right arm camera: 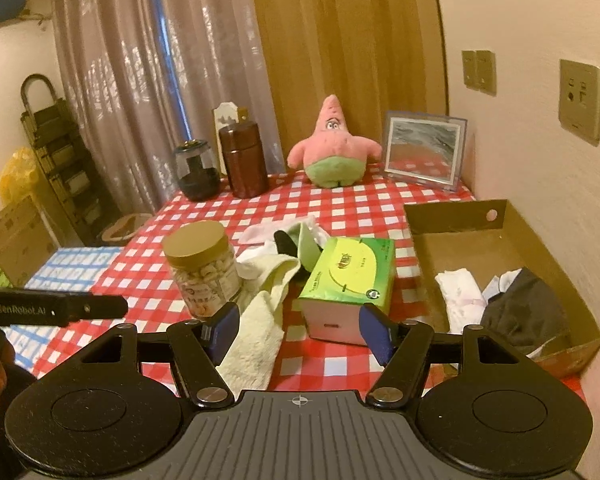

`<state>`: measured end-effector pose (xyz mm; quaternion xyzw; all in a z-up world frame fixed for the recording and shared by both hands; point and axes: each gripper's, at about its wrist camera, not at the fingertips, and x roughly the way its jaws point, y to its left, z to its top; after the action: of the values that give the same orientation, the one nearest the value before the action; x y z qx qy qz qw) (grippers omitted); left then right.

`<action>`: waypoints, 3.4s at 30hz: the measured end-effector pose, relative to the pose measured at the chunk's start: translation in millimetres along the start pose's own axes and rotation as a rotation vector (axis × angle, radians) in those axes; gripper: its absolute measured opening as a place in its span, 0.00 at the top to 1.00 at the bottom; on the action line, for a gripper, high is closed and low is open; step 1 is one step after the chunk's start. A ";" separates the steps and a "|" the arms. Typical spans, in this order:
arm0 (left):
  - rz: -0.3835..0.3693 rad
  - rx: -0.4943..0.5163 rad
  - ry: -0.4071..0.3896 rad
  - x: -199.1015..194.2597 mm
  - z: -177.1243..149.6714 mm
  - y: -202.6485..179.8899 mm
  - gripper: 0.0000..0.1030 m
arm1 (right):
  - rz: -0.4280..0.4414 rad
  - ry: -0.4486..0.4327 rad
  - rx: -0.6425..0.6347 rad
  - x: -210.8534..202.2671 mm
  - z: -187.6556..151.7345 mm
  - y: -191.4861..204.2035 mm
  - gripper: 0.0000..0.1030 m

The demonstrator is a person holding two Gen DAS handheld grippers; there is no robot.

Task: Organize soft objects
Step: 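Withdraw both grippers from the tray back over the table, then reach the right gripper to the cream towel and close on it, then lift the cream towel off the table with the right gripper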

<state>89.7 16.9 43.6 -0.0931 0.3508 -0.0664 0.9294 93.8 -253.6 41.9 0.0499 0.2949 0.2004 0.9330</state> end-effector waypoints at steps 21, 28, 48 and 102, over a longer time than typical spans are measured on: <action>0.031 0.059 0.005 16.5 12.2 16.5 0.26 | 0.040 0.071 -0.167 38.7 -1.9 23.8 0.24; 0.031 0.084 0.054 54.6 15.5 27.4 0.26 | 0.086 0.128 -0.221 88.7 -11.9 30.7 0.23; 0.039 0.037 0.134 127.3 -4.9 62.8 0.26 | 0.127 0.277 -0.211 208.5 -43.2 35.5 0.23; -0.004 0.040 0.147 132.3 -18.2 55.6 0.26 | 0.072 0.249 -0.430 180.9 -59.1 39.9 0.23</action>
<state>179.4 43.8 -66.7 -0.0700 0.4164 -0.0817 0.9028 181.3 -145.6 -94.2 -0.1645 0.3560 0.2964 0.8709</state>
